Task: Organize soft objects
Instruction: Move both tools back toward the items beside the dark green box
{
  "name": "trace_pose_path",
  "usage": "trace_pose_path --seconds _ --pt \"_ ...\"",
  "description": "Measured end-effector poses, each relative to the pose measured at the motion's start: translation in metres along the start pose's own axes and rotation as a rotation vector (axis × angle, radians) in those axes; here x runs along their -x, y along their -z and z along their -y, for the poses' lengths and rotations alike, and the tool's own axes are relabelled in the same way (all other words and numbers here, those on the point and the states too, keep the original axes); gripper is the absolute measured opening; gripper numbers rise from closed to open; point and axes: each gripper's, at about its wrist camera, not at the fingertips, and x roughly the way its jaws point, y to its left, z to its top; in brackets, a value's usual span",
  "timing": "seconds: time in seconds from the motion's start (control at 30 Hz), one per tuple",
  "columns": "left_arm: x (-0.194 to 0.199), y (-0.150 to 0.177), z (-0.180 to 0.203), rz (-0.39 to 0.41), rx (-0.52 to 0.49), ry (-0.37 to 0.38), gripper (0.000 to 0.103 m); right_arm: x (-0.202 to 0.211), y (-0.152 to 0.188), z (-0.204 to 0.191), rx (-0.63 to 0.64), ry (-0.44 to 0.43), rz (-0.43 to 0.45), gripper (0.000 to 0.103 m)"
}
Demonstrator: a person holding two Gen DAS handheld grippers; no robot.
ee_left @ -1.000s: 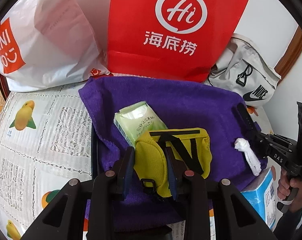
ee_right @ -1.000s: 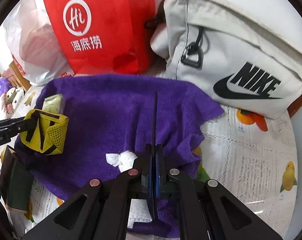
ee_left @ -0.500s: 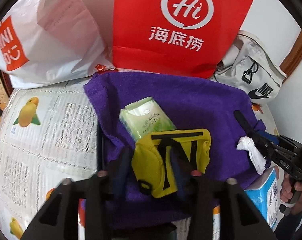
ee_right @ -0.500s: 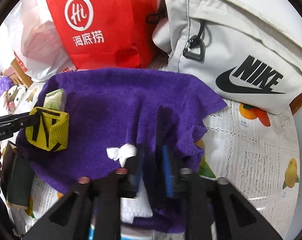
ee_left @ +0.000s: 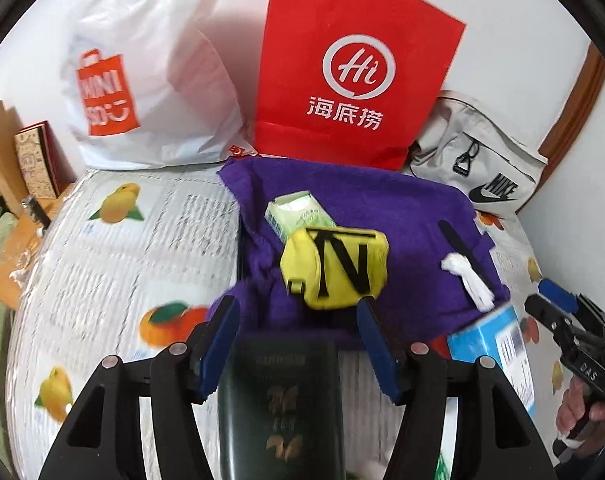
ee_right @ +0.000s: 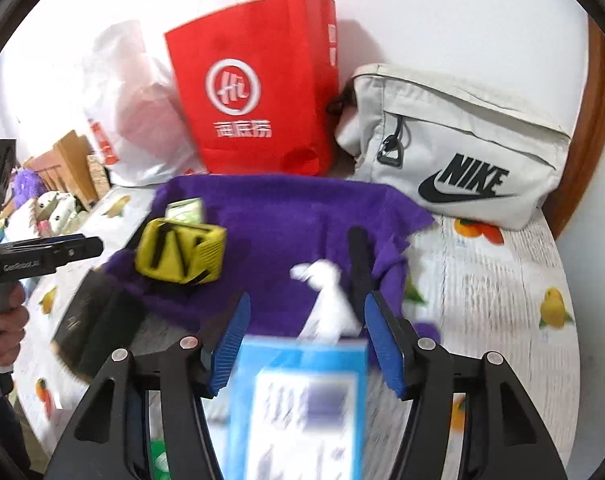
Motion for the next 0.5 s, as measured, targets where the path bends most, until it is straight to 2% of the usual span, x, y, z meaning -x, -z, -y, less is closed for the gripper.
trace_pose_path --seconds 0.13,0.2,0.33,0.47,0.5 --pt "0.020 0.024 0.000 -0.012 -0.021 -0.002 0.059 0.027 0.028 -0.016 -0.023 -0.045 0.004 0.059" --pt "0.029 0.039 0.001 -0.015 -0.030 -0.020 0.059 0.041 0.045 -0.026 -0.022 -0.054 -0.007 0.059" --pt "0.042 0.065 -0.004 -0.021 -0.018 -0.002 0.059 0.058 0.073 -0.049 0.020 -0.044 -0.007 0.058" --pt "0.047 0.096 -0.008 -0.033 -0.002 0.022 0.059 0.064 0.102 -0.067 0.049 -0.033 -0.018 0.038" --pt "0.047 0.101 -0.009 -0.036 0.003 0.026 0.059 0.063 0.109 -0.071 0.056 -0.028 -0.027 0.035"
